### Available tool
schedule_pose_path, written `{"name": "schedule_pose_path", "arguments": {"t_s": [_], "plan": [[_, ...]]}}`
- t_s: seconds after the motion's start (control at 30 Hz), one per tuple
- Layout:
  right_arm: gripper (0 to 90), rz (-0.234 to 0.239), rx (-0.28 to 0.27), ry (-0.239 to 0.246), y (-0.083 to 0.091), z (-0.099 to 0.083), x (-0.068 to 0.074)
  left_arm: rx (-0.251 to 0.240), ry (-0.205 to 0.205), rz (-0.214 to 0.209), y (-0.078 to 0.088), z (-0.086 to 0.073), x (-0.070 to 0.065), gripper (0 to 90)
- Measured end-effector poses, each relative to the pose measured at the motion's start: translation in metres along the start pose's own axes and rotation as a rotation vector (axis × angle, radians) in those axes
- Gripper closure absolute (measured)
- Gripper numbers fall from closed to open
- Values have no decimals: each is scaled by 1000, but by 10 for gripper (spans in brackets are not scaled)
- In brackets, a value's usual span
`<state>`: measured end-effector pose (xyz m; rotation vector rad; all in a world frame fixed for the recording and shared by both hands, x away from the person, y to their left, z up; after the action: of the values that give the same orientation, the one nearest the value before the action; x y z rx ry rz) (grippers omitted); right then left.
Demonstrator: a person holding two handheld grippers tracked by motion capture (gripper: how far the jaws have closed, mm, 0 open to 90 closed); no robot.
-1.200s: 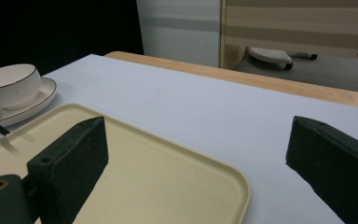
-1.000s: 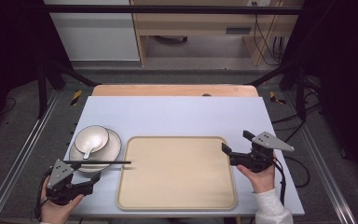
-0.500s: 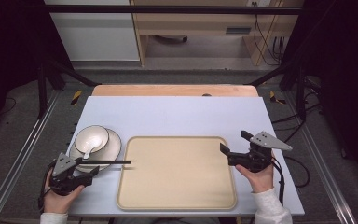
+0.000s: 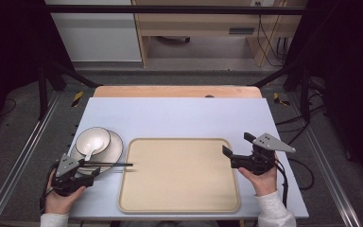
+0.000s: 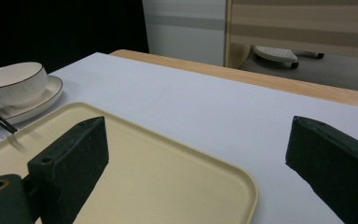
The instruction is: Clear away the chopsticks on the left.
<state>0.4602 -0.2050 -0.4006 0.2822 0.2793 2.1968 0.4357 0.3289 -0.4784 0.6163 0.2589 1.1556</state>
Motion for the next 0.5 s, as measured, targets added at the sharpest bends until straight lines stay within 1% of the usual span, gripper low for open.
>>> {"name": "schedule_pose_path", "arguments": {"t_s": [0.03,0.1,0.17,0.23,0.37,0.47,0.5], "plan": [[59,0,-1,0,0,0,0,-1,3,3,1,0,-1,337],[59,1,-1,1,0,1,0,2,-4,5,2,-1,0,369],[60,1,-2,3,-1,0,1,7,2,5,2,-1,1,396],[59,1,2,5,-1,0,0,12,20,1,2,-2,2,430],[59,0,2,1,-1,-1,-1,16,17,1,3,-2,1,490],[59,0,2,1,-1,-1,0,19,17,-2,3,-2,0,511],[59,2,3,2,-1,-1,0,24,12,-3,4,-2,0,539]]}}
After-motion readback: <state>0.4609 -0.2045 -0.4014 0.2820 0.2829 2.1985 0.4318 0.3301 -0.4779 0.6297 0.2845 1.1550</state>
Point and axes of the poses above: each handheld gripper's, and its own axes: y roughly backward along the jaws, z roughly out of its top, x roughly to its left, the point moved 3 cm from there along -y, roughly forward along the jaws, and after that the axes turned 4 degrees about z, right-handed, at the moved point
